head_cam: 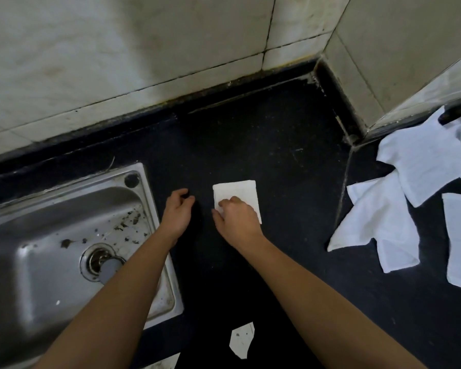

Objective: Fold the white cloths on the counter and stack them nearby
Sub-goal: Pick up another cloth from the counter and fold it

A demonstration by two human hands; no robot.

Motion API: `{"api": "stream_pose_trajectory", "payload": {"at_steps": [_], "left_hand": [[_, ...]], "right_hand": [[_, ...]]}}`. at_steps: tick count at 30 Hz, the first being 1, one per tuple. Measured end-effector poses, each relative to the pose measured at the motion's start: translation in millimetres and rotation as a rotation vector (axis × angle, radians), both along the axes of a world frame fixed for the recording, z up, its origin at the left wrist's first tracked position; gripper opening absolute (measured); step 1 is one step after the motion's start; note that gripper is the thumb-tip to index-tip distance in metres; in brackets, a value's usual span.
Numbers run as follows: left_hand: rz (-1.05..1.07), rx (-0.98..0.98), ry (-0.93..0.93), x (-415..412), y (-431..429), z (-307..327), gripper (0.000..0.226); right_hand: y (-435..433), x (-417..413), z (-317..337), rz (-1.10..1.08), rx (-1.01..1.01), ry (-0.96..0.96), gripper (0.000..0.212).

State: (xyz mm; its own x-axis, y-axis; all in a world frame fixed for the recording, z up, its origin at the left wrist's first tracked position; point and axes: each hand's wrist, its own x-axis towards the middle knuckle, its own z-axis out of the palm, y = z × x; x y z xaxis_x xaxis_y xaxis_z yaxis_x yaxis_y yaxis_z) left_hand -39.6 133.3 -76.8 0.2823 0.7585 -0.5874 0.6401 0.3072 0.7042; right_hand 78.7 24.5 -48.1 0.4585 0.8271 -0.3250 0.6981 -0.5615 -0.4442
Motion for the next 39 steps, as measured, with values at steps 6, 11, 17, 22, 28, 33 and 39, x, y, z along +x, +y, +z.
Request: {"api": "stream_pose_trajectory", "payload": {"at_steps": [6, 11, 17, 22, 28, 33, 39], "left_hand": [[-0.043, 0.034, 0.023, -2, 5, -5, 0.042], [-0.237, 0.113, 0.131, -1, 1, -8, 0.061], [-0.721, 0.59, 0.361, 10, -21, -2, 0.076], [-1.074, 0.737, 0.551, 12, -18, -15, 0.09], [-1.111, 0.723, 0.575, 7, -16, -25, 0.089], [-0.789, 0.648, 0.378, 1, -30, -7, 0.087], [-0.226, 0.369, 0.126, -1, -30, 1, 0.048]], "right_hand": [[-22, 20, 5, -0.127, 0.194, 0.091, 0.03], [-55, 50, 1, -0.093, 0.219, -0.057, 0.029], [-55, 58, -17, 0.193, -0.087, -0.248, 0.065], [-54, 76, -30, 0.285, -0.248, -0.33, 0.083], [-53, 84, -28, 0.327, -0.319, -0.299, 0.09], [-51, 77, -13, -0.147, 0.031, -0.076, 0.066], [-15, 79, -6, -0.617, -0.104, 0.583, 0.057]]}}
